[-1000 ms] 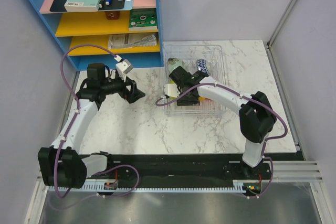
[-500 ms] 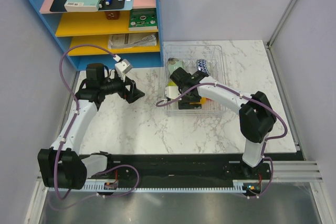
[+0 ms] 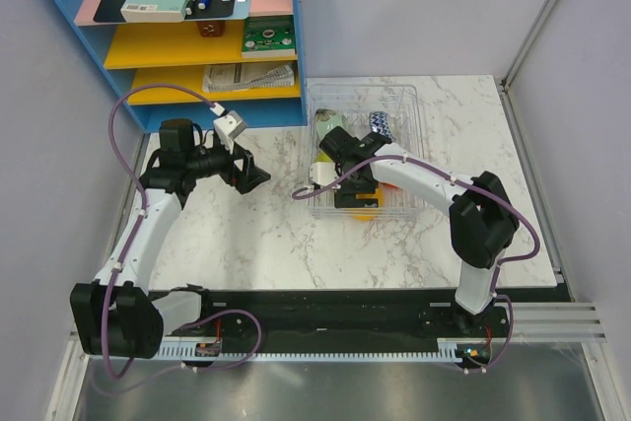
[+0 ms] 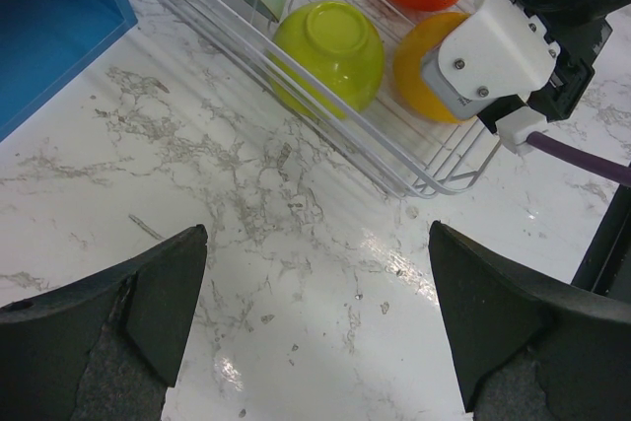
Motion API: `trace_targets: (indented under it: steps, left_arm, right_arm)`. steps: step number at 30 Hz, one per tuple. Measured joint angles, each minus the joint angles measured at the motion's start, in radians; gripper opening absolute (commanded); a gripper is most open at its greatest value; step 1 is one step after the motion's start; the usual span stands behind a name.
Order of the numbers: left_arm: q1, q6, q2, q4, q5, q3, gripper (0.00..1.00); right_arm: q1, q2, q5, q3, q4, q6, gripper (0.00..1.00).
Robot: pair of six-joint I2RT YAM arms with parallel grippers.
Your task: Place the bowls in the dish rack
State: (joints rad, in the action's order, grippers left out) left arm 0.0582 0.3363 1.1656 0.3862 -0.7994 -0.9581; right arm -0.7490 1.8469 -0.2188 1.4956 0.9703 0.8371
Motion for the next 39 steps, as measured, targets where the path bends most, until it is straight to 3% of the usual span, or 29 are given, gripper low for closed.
trace_targets:
  steps: [7, 15, 26, 31, 39]
  left_arm:
    - [0.000, 0.000, -0.001, 0.000, -0.001, 0.000, 1.00]
    - [-0.004, 0.002, -0.035, 0.001, 0.000, 0.004, 1.00]
    - [-0.043, 0.052, -0.110, 0.097, -0.003, -0.091, 1.00]
    - [-0.090, 0.072, -0.165, 0.141, -0.019, -0.150, 1.00]
    - [-0.097, 0.075, -0.196, 0.184, -0.048, -0.159, 1.00]
  right_arm:
    - [-0.005, -0.043, -0.035, 0.069, -0.011, -0.064, 0.98]
    - [0.016, -0.300, -0.060, 0.079, -0.142, -0.217, 0.97]
    - [0.363, -0.702, 0.136, 0.029, -0.204, -0.394, 0.97]
    - [0.367, -0.835, 0.241, -0.059, -0.180, -0.435, 0.97]
    - [0.367, -0.901, 0.283, -0.126, -0.169, -0.467, 0.97]
